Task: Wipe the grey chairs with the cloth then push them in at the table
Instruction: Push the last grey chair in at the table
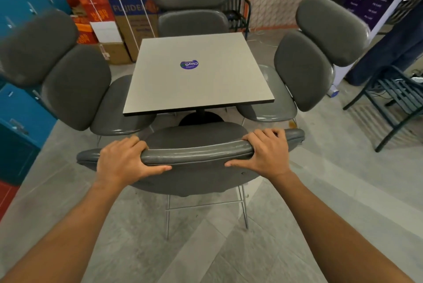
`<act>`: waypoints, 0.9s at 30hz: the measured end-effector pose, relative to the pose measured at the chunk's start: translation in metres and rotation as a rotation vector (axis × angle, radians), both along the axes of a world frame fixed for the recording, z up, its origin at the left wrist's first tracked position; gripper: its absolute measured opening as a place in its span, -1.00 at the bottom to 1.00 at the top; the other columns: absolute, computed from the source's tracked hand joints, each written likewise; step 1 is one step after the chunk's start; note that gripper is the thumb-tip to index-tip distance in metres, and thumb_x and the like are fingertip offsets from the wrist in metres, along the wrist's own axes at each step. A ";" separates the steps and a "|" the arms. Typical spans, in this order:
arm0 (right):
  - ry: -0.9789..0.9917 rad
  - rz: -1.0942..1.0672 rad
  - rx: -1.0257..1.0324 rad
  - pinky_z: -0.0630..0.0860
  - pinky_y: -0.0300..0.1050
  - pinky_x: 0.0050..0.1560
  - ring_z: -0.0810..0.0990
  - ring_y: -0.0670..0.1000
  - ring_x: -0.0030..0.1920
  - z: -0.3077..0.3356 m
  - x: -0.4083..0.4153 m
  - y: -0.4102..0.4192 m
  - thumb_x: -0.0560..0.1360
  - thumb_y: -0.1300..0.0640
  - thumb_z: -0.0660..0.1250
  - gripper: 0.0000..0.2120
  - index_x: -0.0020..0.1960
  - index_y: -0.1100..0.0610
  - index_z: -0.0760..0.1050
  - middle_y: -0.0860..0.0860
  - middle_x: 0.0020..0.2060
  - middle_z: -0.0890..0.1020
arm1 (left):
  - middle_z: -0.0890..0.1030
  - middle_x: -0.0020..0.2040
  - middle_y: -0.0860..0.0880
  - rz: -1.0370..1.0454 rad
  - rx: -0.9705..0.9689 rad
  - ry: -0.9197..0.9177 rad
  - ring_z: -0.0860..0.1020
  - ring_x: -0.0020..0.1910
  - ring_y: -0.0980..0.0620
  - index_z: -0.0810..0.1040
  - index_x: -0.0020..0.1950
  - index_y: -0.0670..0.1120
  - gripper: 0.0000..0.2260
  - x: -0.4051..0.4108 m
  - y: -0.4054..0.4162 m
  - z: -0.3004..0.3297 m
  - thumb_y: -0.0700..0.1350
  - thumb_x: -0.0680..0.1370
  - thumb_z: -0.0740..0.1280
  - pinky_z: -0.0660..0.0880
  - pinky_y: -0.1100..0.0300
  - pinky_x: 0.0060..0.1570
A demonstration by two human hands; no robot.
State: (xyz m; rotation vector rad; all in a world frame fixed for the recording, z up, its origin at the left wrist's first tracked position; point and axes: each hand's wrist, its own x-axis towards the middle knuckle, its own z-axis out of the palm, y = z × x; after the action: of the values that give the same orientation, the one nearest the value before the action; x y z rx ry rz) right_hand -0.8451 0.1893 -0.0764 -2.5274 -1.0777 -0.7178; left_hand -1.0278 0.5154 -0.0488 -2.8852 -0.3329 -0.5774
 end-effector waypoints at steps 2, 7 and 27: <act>-0.047 0.010 0.037 0.38 -0.01 0.00 0.56 0.01 -0.21 -0.002 0.009 0.003 0.24 -0.66 0.28 -0.27 -0.18 0.03 0.59 -0.05 -0.26 0.62 | 0.55 -0.34 -0.02 -0.008 0.020 -0.058 0.58 -0.36 -0.12 0.58 -0.32 -0.06 -0.25 0.006 0.001 -0.003 0.64 0.30 0.11 0.26 0.17 -0.35; -0.053 0.024 0.013 0.40 0.00 -0.04 0.56 0.02 -0.22 -0.002 0.031 0.001 0.24 -0.66 0.27 -0.26 -0.19 0.04 0.58 -0.04 -0.27 0.62 | 0.55 -0.35 -0.04 -0.006 0.004 -0.076 0.57 -0.37 -0.13 0.57 -0.33 -0.07 -0.25 0.018 -0.009 -0.006 0.63 0.31 0.13 0.30 0.15 -0.37; 0.140 -0.054 -0.078 0.37 0.03 0.17 0.53 -0.02 -0.04 0.009 0.046 -0.011 0.22 -0.72 0.17 -0.21 -0.07 -0.02 0.56 -0.11 -0.14 0.61 | 0.58 -0.31 0.03 0.033 -0.053 -0.079 0.60 -0.31 -0.04 0.60 -0.30 -0.01 -0.14 0.032 -0.031 -0.004 0.71 0.32 -0.09 0.44 0.18 -0.32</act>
State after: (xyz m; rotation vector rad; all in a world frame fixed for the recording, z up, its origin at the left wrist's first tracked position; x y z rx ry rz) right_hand -0.7993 0.1782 -0.0677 -2.6370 -1.0126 -0.5128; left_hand -0.9956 0.4849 -0.0528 -2.9070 -0.4130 -0.6885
